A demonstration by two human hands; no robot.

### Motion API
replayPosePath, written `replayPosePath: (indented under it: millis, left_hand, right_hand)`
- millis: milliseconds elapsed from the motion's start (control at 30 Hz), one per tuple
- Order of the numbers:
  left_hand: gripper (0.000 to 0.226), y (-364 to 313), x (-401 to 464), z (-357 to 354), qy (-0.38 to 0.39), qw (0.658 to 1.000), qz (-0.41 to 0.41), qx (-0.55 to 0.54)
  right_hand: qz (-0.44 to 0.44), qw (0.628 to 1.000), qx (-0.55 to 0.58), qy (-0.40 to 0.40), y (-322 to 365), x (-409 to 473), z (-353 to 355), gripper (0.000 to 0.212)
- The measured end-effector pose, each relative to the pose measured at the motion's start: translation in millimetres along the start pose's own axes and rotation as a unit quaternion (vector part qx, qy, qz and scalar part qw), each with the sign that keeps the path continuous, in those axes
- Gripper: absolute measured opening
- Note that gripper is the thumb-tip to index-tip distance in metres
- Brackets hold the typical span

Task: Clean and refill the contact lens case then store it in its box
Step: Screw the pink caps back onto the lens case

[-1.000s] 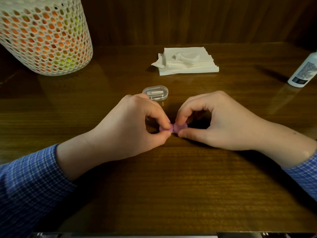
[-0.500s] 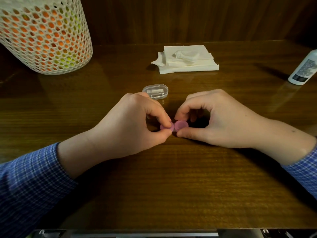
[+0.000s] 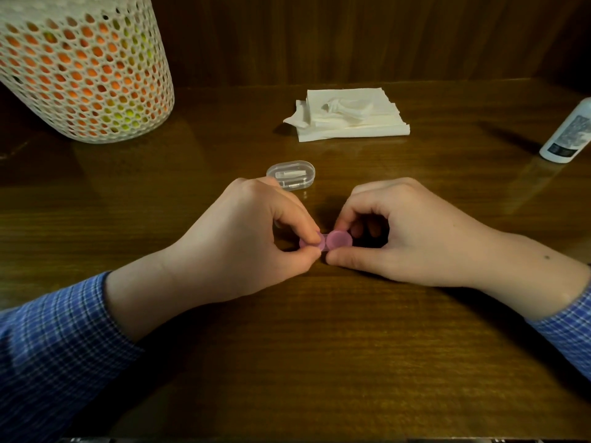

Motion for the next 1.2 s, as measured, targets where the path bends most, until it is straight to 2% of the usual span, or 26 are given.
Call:
replayPosePath:
  millis: [67,200,433,600,733,867,1067,1200]
  left_hand:
    - [0.006,0.7,-0.2,-0.1,0.001,1.000,0.002,0.001]
    - [0.005,1.1,-0.1,0.4,-0.001,1.000,0.001,0.001]
    - [0.007,-0.4,-0.1,0.1,0.002,1.000,0.000,-0.009]
    - [0.009,0.1,-0.4,-0.3,0.005,1.000,0.011,-0.019]
    - [0.008,-1.3,-1.3,-0.4,0.008,1.000,0.011,-0.014]
    - [0.009,-1.7,-2.1,-0.5,0.011,1.000,0.013,-0.015]
    - [0.009,-1.6,-2.1,-1.3,0.025,0.999,0.018,-0.019]
    - [0.009,-1.8,-4.5,-2.0,0.017,1.000,0.014,-0.009]
  right_hand:
    - [0.006,1.000,0.000,0.009,1.6,-1.2,0.9,0.040]
    - [0.011,0.999,0.012,0.030,3.0,-1.4,0.1,0.029]
    - [-0.019,1.000,0.004,-0.020,2.7,-0.2,0.8,0.036]
    - [0.008,0.999,0.020,0.030,5.3,-1.6,1.0,0.031]
    - [-0.008,1.000,0.015,0.001,5.4,-1.5,0.5,0.028]
    - [-0.024,0.999,0.004,-0.028,4.8,-1.1,-0.3,0.035]
    - [0.014,0.999,0.033,0.038,8.3,-1.8,0.7,0.026]
    - [-0.007,1.000,0.009,-0.013,7.5,-1.5,-1.0,0.033]
Point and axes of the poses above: each hand's wrist, its own x-axis towards the middle knuckle, its own z-axis out of the back of the hand, y = z × x, the point moved 7 cm from there along x, towards the middle knuckle, and after that the axes turned 3 degrees about -x, right-handed, at the moved point
